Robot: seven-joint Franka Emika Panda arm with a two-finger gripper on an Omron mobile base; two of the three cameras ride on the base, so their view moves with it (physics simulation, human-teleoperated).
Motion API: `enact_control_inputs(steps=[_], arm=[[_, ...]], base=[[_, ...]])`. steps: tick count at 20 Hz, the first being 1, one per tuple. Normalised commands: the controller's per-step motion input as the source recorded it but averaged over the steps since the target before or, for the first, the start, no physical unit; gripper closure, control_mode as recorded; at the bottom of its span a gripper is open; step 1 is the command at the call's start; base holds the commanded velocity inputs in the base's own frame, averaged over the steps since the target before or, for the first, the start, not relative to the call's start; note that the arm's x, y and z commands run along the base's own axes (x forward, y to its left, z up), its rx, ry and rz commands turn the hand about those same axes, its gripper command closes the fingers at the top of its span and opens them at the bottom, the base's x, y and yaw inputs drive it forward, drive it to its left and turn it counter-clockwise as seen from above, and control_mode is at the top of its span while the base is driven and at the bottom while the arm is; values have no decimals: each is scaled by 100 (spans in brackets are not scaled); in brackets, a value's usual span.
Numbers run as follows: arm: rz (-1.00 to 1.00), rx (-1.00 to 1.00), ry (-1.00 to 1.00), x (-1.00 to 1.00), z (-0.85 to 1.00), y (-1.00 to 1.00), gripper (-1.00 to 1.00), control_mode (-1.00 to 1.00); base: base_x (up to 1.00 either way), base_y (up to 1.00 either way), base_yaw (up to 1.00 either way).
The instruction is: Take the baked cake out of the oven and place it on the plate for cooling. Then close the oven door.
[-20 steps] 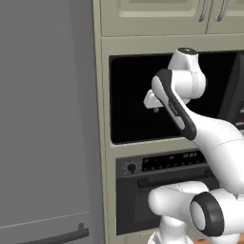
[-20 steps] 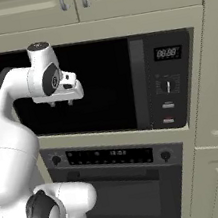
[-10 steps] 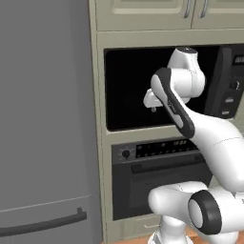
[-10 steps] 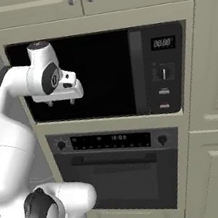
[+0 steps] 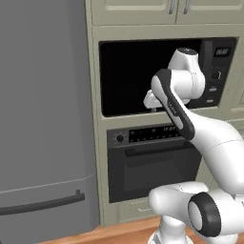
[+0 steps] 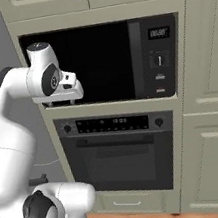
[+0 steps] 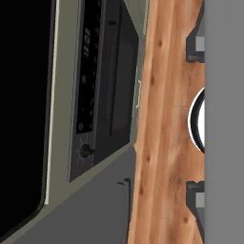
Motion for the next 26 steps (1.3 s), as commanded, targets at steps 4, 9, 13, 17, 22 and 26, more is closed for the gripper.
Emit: enact_control_inputs(steps=[4,9,13,17,22,26], arm=[[0,0,0,0,0,0,-100,100],[0,0,0,0,0,0,-100,100],[0,0,0,0,0,0,-100,100],[-2,2,0,-58,-3,-23,-100,-100],[-24,15,0,-35,-27,-84,-100,-100],[-41,25,0,0,-47,-80,-100,-100]], base=[[-19,0,0],[-5,0,0],[-17,0,0],[0,0,0],[0,0,0],[0,0,0]])
